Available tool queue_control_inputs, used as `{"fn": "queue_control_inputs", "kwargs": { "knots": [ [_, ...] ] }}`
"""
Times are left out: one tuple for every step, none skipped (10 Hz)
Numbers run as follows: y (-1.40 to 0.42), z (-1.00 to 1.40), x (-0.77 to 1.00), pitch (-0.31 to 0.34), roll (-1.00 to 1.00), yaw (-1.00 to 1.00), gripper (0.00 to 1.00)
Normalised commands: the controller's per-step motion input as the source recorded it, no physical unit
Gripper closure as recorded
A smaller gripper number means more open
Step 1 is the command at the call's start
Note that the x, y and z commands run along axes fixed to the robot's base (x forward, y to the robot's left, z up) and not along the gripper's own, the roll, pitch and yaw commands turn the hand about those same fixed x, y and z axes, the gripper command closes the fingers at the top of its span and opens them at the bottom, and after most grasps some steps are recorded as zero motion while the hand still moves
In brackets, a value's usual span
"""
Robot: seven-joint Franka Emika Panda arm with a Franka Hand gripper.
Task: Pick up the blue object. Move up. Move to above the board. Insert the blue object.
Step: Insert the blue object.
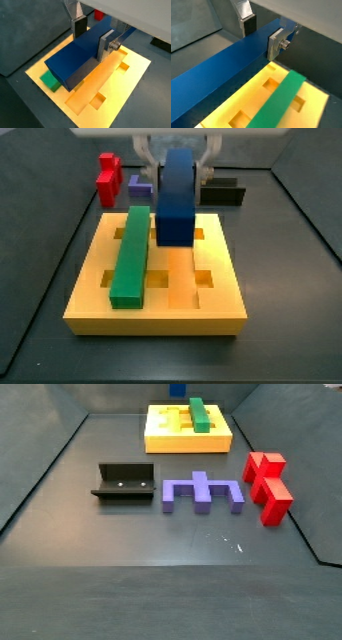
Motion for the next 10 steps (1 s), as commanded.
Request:
{"fn": "queue_control_inputs", "kwargs": {
  "knots": [
    [-0.06,-0.67,0.22,0.000,0.30,0.22,1.00],
    [-0.11,-0.67,0.08,0.000,0.32,0.16,1.00],
    [-0.15,-0.60,0.08,0.000,0.24,0.03,1.00],
    [-0.17,-0.60,0.00,0.000,0.19,0.02,1.00],
    [-0.18,-0.57,0.00,0.000,0.11,0.01,1.00],
    [-0.16,-0.50,0.00,-0.013,0.08,0.01,1.00],
    [-0.07,-0.26,0.00,-0.011,0.02,0.03,1.00],
    [0.00,-0.13,0.02,0.000,0.06,0.10,1.00],
    [-0.05,-0.12,0.08,0.000,0.16,0.10,1.00],
    [-0.11,-0.10,0.09,0.020,0.26,0.16,1.00]
  ]
}}
